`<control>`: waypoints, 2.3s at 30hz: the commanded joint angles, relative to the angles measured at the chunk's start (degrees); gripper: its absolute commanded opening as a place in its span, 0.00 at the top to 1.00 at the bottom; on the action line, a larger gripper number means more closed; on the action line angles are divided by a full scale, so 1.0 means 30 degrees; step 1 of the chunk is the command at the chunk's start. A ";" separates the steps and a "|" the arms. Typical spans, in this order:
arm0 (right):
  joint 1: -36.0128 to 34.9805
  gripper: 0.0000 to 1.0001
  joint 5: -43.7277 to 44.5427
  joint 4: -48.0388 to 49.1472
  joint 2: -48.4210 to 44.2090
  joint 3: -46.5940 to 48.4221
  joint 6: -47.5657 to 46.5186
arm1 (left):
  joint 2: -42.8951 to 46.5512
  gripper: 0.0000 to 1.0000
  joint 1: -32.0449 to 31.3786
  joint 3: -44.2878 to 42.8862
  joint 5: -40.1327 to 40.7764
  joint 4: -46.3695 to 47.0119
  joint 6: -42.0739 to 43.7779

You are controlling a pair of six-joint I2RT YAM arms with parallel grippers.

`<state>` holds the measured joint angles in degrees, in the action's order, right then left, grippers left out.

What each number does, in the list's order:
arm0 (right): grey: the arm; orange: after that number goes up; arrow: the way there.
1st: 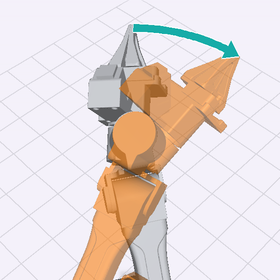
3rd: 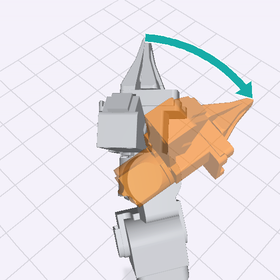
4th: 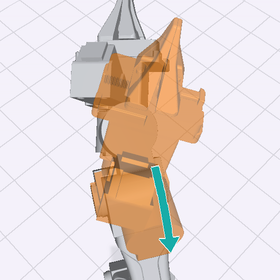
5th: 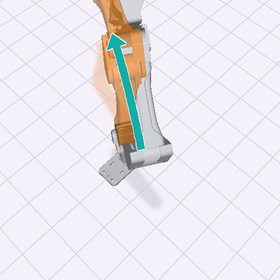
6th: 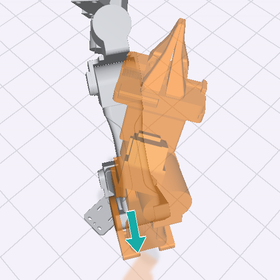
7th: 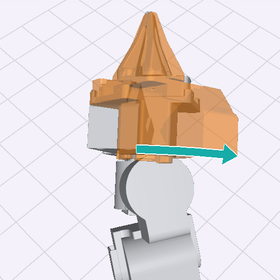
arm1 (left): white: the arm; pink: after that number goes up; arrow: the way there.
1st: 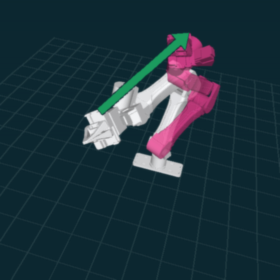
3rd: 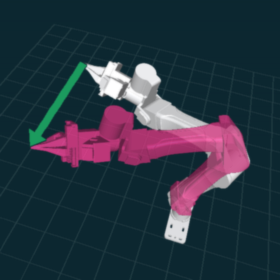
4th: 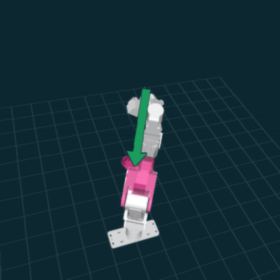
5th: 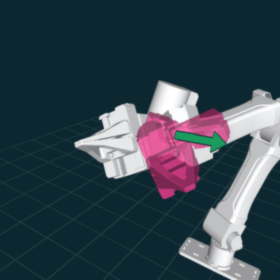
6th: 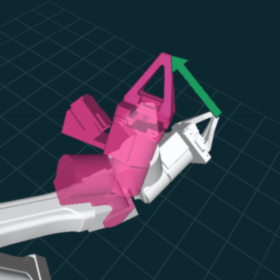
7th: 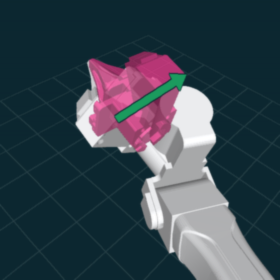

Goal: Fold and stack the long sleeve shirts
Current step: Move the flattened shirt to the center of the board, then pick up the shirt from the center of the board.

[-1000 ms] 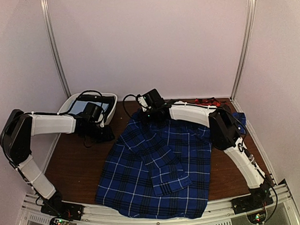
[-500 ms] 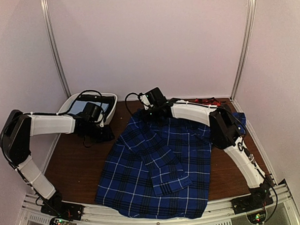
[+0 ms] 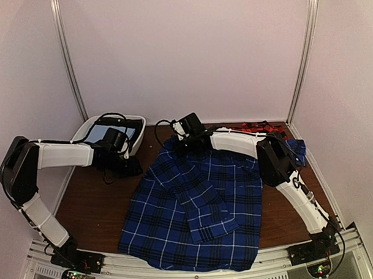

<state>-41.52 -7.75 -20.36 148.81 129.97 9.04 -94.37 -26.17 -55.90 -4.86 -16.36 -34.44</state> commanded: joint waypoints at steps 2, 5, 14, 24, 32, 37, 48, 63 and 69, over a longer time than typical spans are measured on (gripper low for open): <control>0.0247 1.00 0.0105 0.0314 0.0288 0.0943 -0.0083 | 0.0489 0.52 0.0199 0.0612 0.0204 0.0161 -0.0074; 0.0644 1.00 0.0061 0.0546 0.0314 0.1262 0.0001 | 0.0389 0.51 0.0199 0.0811 0.0133 0.0187 -0.0137; 0.2871 1.00 -0.0645 0.1907 0.1063 0.2666 0.0517 | -0.0321 0.51 0.0199 0.0356 -0.0380 0.0344 -0.0184; 0.4054 0.86 -0.2671 0.2460 0.1123 0.2886 0.1287 | 0.0510 0.51 0.0199 0.0446 0.0816 -0.1488 -0.0222; 0.3764 0.47 -0.3069 0.1402 -0.2184 0.0021 0.1359 | 0.3650 0.52 0.0373 0.2785 0.4362 -0.4094 -0.3315; 0.3002 0.39 -0.2737 0.0828 -0.5295 -0.3513 0.1192 | 0.5792 0.52 0.0347 0.5153 0.2856 -0.3707 -0.4315; 0.0855 0.37 -0.1647 0.2474 -1.1903 -1.3993 0.2540 | 0.8079 0.52 0.0346 0.8376 0.1621 -0.2198 -0.5602; -0.2176 0.38 -0.0312 0.4134 -1.8627 -2.4865 0.5231 | 0.8838 0.91 0.0338 0.9052 -0.0270 -0.0523 -0.4534; -0.2769 0.38 -0.0389 0.4822 -1.8637 -2.6018 0.5901 | 0.9565 1.00 0.0067 0.8263 -0.0797 -0.1164 -0.3946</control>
<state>-48.73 -10.46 -8.67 92.95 53.45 24.27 -67.48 -25.47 -28.67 -5.30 -20.58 -48.34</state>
